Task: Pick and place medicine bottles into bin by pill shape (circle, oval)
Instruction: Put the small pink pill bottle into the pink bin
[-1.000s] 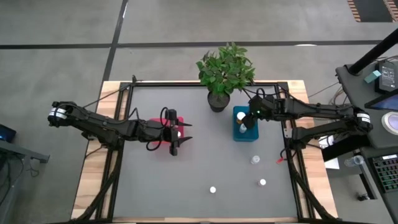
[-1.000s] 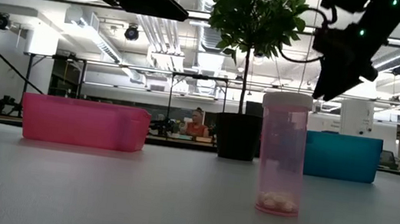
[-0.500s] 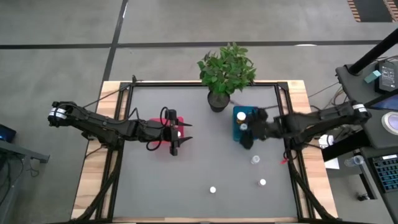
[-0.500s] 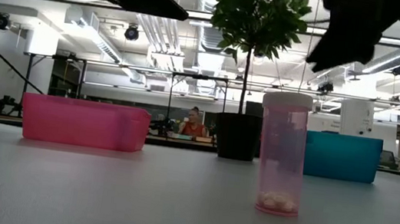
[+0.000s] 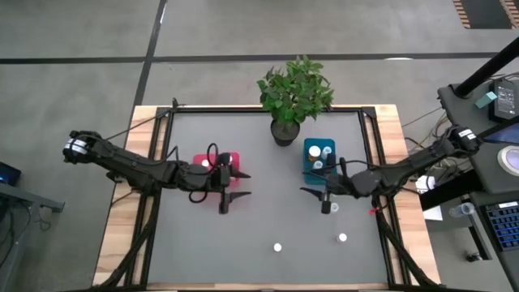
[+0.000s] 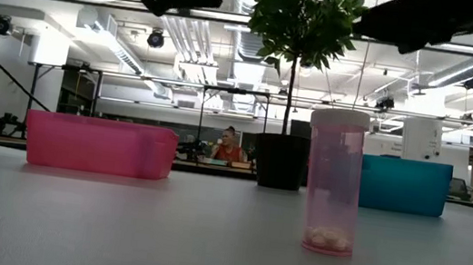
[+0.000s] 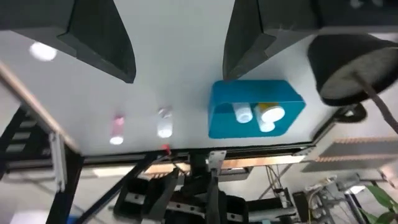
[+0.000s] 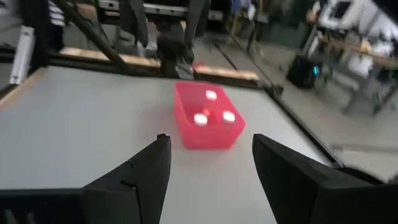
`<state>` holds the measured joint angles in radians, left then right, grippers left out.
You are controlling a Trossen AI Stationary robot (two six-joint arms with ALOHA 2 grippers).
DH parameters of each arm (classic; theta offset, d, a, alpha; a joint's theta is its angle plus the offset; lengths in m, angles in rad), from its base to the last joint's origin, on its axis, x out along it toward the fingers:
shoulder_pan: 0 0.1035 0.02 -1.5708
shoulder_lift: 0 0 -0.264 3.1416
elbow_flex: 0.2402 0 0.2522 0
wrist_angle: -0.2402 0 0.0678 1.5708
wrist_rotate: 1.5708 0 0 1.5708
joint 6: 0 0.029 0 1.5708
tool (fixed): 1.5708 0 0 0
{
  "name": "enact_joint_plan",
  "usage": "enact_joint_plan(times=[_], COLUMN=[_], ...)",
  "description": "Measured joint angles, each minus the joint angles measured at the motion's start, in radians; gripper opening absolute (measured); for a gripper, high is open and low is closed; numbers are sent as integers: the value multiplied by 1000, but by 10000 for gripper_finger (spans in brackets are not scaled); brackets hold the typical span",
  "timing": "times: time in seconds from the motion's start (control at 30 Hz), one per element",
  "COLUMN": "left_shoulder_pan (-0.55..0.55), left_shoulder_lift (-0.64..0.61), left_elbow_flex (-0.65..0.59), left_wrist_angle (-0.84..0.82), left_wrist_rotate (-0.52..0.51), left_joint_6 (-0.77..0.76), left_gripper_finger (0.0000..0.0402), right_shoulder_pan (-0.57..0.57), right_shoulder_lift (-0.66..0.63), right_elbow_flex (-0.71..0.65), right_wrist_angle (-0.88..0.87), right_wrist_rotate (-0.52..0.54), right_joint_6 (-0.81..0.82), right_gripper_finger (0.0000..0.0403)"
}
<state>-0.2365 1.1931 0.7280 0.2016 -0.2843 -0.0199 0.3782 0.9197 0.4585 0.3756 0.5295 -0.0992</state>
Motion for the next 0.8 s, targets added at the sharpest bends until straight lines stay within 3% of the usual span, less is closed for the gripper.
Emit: enact_joint_plan(times=[0.2,0.3,0.47,0.63,0.8], left_shoulder_pan=[-71,-93,-111,-114,-141], left_shoulder_lift=[39,102,222,332,429], left_elbow_flex=[40,88,210,407,618], left_wrist_angle=[3,12,-7,-208,-475], left_wrist_rotate=[-62,-66,-68,-66,-62], left_joint_6=[-104,-130,-124,-82,-157], left_gripper_finger=[221,221,221,221,221], right_shoulder_pan=[-9,-18,-44,-52,-52], right_shoulder_lift=[-91,-129,-174,-228,-282], right_elbow_flex=[-105,-154,-208,-231,-250], right_wrist_angle=[161,274,373,374,368], right_wrist_rotate=[-119,-124,-237,-243,-245], right_joint_6=[-100,-157,-204,-208,-208], right_gripper_finger=[215,215,215,215,215])
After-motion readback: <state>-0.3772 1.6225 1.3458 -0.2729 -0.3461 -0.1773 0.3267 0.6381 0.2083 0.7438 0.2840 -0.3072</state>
